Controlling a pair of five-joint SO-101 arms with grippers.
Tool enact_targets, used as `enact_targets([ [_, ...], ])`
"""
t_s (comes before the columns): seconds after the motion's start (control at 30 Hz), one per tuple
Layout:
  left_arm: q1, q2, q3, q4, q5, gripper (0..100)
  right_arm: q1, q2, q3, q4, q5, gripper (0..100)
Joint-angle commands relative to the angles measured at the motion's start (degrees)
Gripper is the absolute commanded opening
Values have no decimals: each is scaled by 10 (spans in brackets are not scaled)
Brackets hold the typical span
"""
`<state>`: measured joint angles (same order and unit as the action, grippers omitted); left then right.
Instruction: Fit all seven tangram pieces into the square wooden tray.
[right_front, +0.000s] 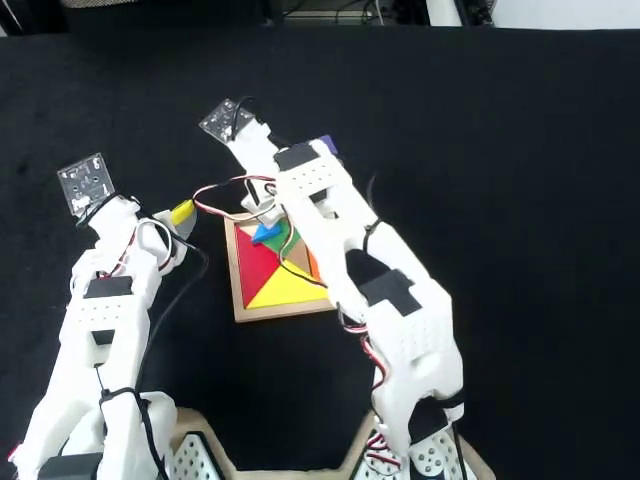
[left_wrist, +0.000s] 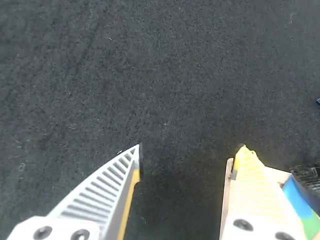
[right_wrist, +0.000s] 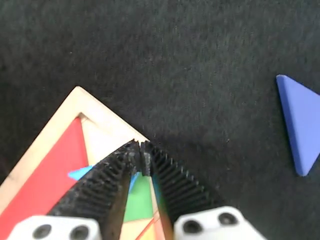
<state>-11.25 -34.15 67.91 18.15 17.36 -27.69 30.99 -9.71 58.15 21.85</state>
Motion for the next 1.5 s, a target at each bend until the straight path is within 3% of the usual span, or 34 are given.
enact_targets([
  [0.0, 0, -11, -2, -13, 4, 292, 12, 2, -20, 4, 6, 11],
  [0.6, 0, -11, -3, -13, 4, 292, 48, -47, -19, 103, 7, 11],
  [0.93, 0, -11, -3, -13, 4, 292, 54, -47, -23, 100, 8, 11],
  [1.47, 4, -11, -5, -13, 1, 292, -15, -27, -33, 73, 8, 11],
])
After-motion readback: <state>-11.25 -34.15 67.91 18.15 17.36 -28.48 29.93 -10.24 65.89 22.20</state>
